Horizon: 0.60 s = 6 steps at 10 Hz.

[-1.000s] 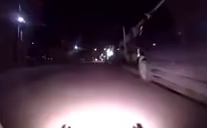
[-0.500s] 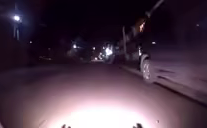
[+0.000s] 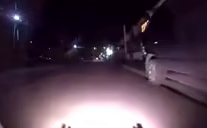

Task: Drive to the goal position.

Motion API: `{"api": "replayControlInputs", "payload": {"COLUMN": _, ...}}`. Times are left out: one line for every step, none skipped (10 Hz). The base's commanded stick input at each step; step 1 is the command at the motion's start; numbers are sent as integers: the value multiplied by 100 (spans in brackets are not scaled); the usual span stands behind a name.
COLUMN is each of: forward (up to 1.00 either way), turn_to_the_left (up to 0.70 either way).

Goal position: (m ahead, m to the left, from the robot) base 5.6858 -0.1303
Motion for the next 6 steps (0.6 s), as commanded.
{"api": "replayControlInputs", "payload": {"forward": 60, "turn_to_the_left": 0}}
{"api": "replayControlInputs", "payload": {"forward": 60, "turn_to_the_left": -4}}
{"api": "replayControlInputs", "payload": {"forward": 60, "turn_to_the_left": -15}}
{"api": "replayControlInputs", "payload": {"forward": 60, "turn_to_the_left": -15}}
{"api": "replayControlInputs", "payload": {"forward": 60, "turn_to_the_left": -15}}
{"api": "replayControlInputs", "payload": {"forward": 60, "turn_to_the_left": -15}}
